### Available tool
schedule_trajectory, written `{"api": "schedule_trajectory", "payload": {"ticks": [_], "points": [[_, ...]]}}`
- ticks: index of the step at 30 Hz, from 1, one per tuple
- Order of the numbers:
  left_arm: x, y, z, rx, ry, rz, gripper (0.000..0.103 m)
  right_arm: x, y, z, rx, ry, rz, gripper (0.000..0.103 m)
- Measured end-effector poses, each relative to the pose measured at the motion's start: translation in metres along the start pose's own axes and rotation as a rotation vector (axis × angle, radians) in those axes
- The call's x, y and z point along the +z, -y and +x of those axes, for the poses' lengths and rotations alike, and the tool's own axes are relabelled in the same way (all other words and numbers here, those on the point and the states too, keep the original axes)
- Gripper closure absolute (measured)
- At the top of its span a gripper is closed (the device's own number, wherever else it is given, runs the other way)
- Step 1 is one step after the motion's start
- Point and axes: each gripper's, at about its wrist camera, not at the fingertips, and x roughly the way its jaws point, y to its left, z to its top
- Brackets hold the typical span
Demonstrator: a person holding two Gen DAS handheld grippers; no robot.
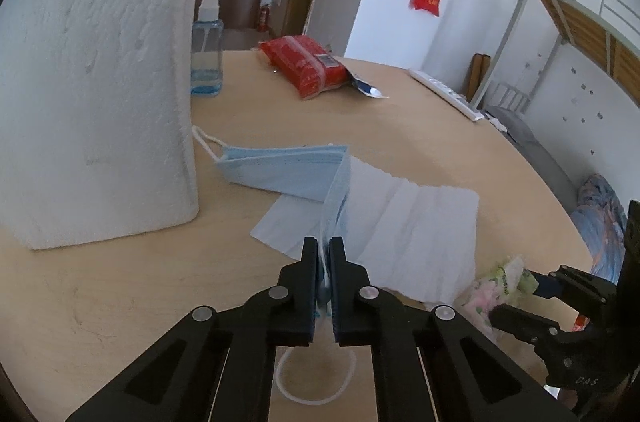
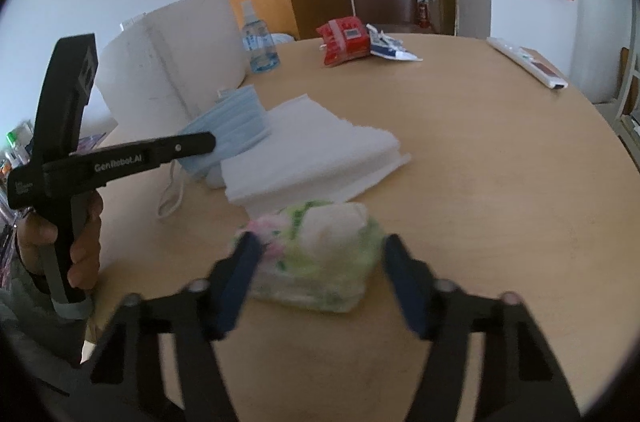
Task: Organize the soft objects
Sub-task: 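Close the left gripper on the blue mask while the right gripper grasps the floral tissue pack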
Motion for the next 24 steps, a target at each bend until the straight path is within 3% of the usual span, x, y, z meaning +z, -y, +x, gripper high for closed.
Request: {"api": "schedule_trajectory", "payload": {"ticks": [7,9,14,24], "points": [[0.002,0.005,-0.009,-0.012,0.040,0.023,0.099,0.000,0.005,-0.004,-0.004,-0.008,0.026,0.064],[0.003,0.006,-0.012,-0.007,0.049,0.029,0.099,-0.001,0.004,-0.005,-0.002,-0.008,0.026,0.073],[0.003,0.007,-0.016,0.002,0.068,0.030,0.099,-0.002,0.005,-0.003,-0.031,-0.014,0.043,0.082],[0.004,0.016,-0.036,-0.006,0.119,0.047,0.099,0.001,0.004,-0.027,-0.018,0.073,0.064,0.084]]}}
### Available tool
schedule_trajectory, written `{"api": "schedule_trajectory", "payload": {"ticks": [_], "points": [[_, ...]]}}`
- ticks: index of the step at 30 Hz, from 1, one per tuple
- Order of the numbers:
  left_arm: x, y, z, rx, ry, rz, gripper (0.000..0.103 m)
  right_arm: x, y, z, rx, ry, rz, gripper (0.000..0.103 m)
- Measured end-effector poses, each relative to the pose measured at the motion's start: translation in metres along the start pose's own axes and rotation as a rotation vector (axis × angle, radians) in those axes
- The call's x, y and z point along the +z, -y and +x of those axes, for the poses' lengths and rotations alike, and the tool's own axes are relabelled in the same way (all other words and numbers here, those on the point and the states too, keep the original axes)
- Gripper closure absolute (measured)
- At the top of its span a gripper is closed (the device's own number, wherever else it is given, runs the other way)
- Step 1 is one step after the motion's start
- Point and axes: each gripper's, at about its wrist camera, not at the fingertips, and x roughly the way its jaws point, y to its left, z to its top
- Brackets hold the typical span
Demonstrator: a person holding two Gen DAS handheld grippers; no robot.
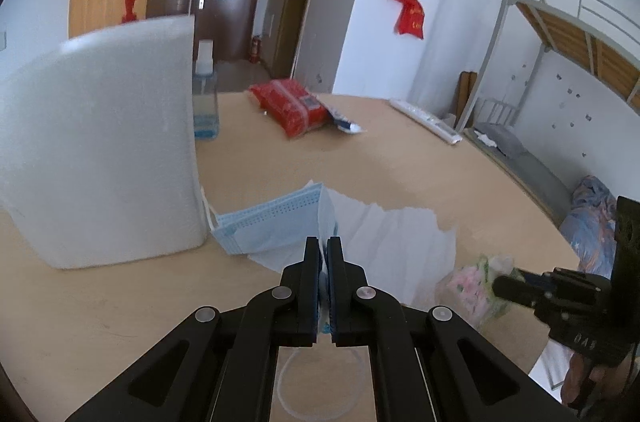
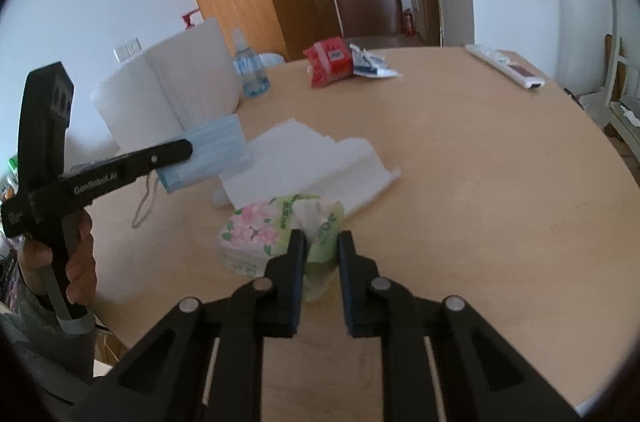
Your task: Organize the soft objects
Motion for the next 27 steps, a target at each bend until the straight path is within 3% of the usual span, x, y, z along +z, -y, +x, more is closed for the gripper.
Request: {"api": "schedule_trajectory", "payload": {"ticks": [27], "points": [[0.016,0.030,-0.112,0.068,0.232,0.083,0.099,0.034,-0.019,-0.083,0.010,0.261,-0.003,0.084]]}}
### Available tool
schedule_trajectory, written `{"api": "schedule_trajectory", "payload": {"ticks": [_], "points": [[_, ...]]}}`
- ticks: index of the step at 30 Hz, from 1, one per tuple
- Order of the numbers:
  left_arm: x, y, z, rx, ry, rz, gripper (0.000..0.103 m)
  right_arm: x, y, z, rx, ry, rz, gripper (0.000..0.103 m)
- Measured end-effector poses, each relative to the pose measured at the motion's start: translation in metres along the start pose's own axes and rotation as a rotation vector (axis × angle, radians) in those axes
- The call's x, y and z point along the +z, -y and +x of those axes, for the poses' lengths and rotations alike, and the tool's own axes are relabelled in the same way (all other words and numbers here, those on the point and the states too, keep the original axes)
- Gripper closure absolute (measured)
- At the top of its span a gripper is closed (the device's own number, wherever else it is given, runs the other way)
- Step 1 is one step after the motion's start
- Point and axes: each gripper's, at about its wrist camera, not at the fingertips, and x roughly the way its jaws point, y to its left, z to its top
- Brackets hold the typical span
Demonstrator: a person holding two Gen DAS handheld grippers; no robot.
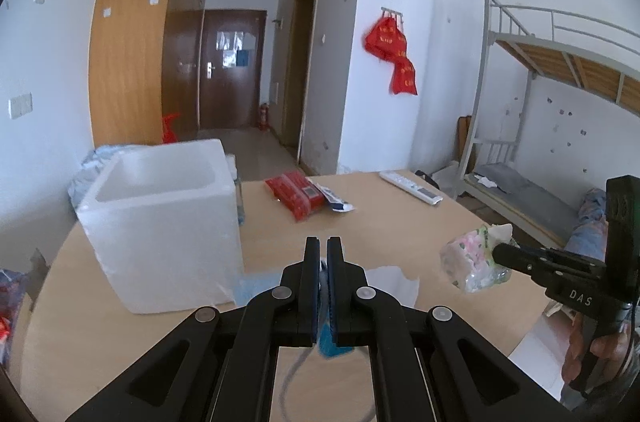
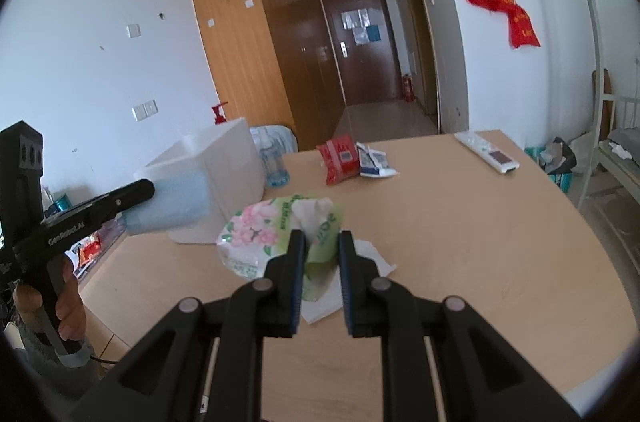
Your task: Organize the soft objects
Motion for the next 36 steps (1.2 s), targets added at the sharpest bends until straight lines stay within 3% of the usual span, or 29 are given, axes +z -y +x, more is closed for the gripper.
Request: {"api": "schedule_trajectory", "payload": {"ticks": [11,19,20,21,22,23,24,25,28,36], "points": [[-0.006,-0.007,-0.015,0.028,-0.006,-0.004,0.099,0.002,-0.012,0.001,0.026,0.007,-0.024,0.084],[-0.038,-0.018,0.001,0.009,-0.154,-0.010,0.097,-0.002,-0.016,0.008,0.036,-0.013,-0.023,0.084],[-0.040,-0.019,0.002,0.009,-0.166,-0.005,0.093,-0.002,-0.017,0.010,0.039,-0.015,-0.024,0.084],[-0.041,-0.020,0.002,0.010,-0.175,-0.004,0.082,-0.002,-0.017,0.012,0.043,-0.017,-0.024,0.084],[-0.042,-0.022,0.000,0.018,-0.172,-0.014,0.060,-0.002,-0.019,0.013,0.046,-0.021,-0.028,0.084],[-0.042,-0.024,-0.003,0.022,-0.162,-0.023,0.046,-0.002,-0.021,0.014,0.050,-0.025,-0.033,0.084],[-0.041,-0.026,-0.006,0.024,-0.145,-0.031,0.020,-0.003,-0.022,0.015,0.053,-0.027,-0.035,0.084],[-0.041,-0.029,-0.012,0.021,-0.115,-0.047,0.008,-0.003,-0.023,0.016,0.056,-0.029,-0.037,0.084],[-0.042,-0.029,-0.023,0.000,-0.085,-0.055,0.006,-0.003,-0.024,0.016,0.057,-0.031,-0.039,0.084],[-0.074,-0.006,-0.027,0.020,-0.152,-0.036,0.006,-0.007,-0.026,0.013,0.055,-0.035,-0.042,0.084]]}}
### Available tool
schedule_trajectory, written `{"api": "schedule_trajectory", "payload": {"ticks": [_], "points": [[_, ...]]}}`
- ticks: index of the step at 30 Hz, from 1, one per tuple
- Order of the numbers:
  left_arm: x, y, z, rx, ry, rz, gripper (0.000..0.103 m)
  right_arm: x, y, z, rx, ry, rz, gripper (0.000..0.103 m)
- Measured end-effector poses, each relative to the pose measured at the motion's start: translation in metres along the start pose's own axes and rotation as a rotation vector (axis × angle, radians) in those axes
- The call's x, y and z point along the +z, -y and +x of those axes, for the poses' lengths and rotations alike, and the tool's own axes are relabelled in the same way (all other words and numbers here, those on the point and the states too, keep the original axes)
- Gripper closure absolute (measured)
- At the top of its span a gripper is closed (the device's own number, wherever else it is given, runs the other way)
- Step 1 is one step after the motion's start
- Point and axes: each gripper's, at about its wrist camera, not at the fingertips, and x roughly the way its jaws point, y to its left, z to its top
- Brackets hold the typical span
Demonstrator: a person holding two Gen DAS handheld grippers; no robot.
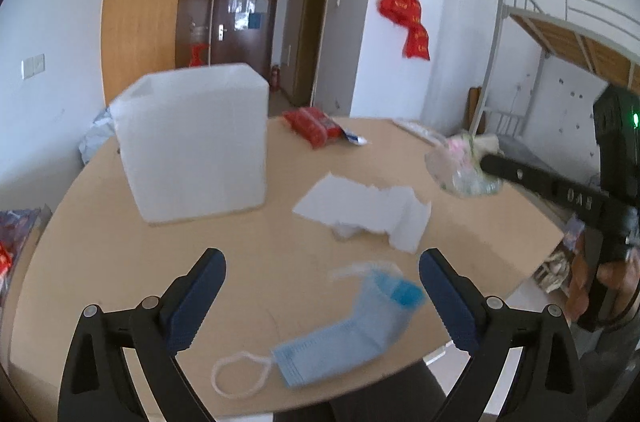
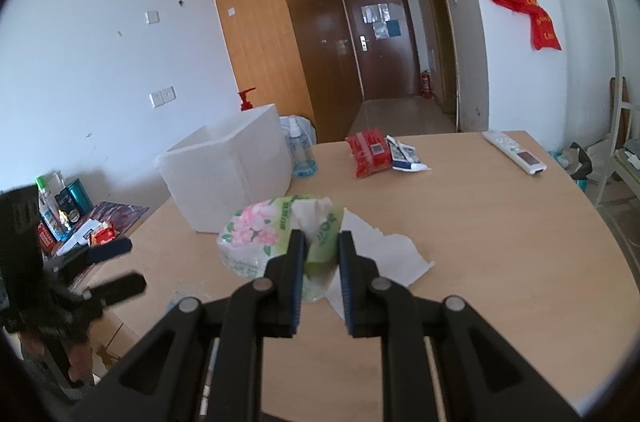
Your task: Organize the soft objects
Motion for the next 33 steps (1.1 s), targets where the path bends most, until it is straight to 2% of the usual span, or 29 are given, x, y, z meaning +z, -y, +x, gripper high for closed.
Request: {"api": "schedule_trajectory", "payload": {"ticks": [4,7,15,17,19,20,22,25,28,33], "points": [[-0.013,0.013,-0.001,-0.032,-0.018,0.023,0.006,-0.005,-0.002,-0.002,0.000,-0.008,0.001,0.084],[-0.020,0.022,-0.001,-0.024,-0.011,0.042,0.006,-0.010,-0.003,-0.006,0.003,-0.010,0.000,0.084],[-0.031,0.026,0.013,-0.015,-0.017,-0.009,0.006,-0.024,-0.002,-0.013,-0.003,-0.018,0.005,0.084],[-0.032,0.028,0.017,-0.028,-0.020,-0.011,0.015,-0.025,-0.002,-0.016,-0.005,-0.016,0.007,0.084],[-0.033,0.031,0.022,-0.034,-0.035,0.000,0.034,-0.025,-0.001,-0.018,-0.008,-0.012,0.006,0.084],[-0.034,0.033,0.024,-0.034,-0.044,0.001,0.040,-0.025,-0.001,-0.018,-0.010,-0.011,0.007,0.084],[-0.036,0.034,0.034,-0.047,-0.092,0.003,0.069,-0.024,0.000,-0.020,-0.013,-0.008,0.008,0.083],[-0.040,0.033,0.044,-0.056,-0.144,-0.008,0.093,-0.023,0.000,-0.021,-0.013,-0.003,0.011,0.083],[-0.040,0.030,0.040,-0.050,-0.135,-0.021,0.098,-0.021,-0.001,-0.020,-0.010,0.000,0.008,0.083],[-0.035,0.024,0.026,-0.015,-0.093,-0.011,0.099,-0.020,-0.005,-0.016,0.004,-0.004,-0.001,0.083]]}}
